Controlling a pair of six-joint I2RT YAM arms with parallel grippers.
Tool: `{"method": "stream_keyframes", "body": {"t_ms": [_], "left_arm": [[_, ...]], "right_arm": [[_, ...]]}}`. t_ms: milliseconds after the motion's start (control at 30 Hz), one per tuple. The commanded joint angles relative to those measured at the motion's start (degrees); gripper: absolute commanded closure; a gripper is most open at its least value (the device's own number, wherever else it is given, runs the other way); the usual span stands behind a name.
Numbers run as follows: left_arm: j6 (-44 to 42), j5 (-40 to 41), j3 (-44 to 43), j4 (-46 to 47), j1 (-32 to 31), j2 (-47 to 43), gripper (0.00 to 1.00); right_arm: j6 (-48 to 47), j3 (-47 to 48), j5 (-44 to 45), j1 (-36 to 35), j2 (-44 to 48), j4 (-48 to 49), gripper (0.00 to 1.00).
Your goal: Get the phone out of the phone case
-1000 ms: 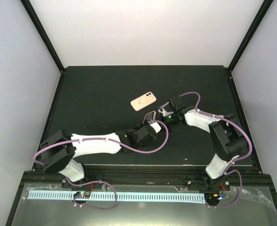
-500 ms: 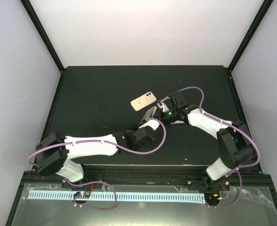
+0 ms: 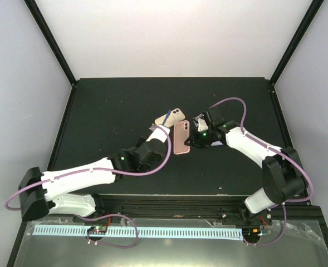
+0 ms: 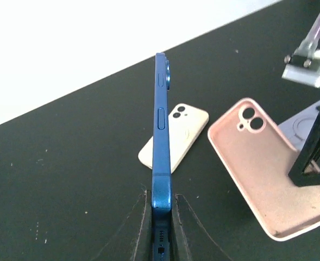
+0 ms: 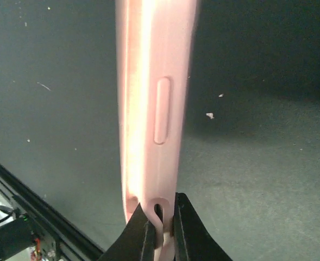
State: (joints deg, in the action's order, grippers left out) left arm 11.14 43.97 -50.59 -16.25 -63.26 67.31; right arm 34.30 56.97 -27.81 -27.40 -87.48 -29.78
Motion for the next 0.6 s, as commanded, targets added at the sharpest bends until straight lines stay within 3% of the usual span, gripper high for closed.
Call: {"method": "stream_keyframes", "body": {"t_ms": [0, 133, 333, 467, 567], "left_arm": [[1.0, 2.21, -0.24, 0.42, 0.29, -3.43, 0.98], [-3.44, 8.72, 2.3, -1.04, 2.33, -3.13, 0.98], [-13.14, 20.49, 5.6, 0.87, 5.85, 3.88, 0.98], [-26.19, 21.28, 8.88, 14.78, 7.82, 11.06, 0.99], [-30.7, 16.99, 9.48, 17.57, 11.39, 15.13, 0.98]], "right_arm": [[-3.33, 1.18, 4.03, 0.89, 1.28, -1.37, 0.99], [-9.68, 3.79, 6.23, 3.38, 3.44, -1.38, 0.99], [-18.72, -2.69, -4.8, 15.68, 10.08, 8.67, 0.99], [-21.01, -4.84, -3.55, 20.34, 15.14, 11.6, 0.99], [-22.02, -3.66, -3.86, 21.66, 17.15, 10.45, 0.99]]}}
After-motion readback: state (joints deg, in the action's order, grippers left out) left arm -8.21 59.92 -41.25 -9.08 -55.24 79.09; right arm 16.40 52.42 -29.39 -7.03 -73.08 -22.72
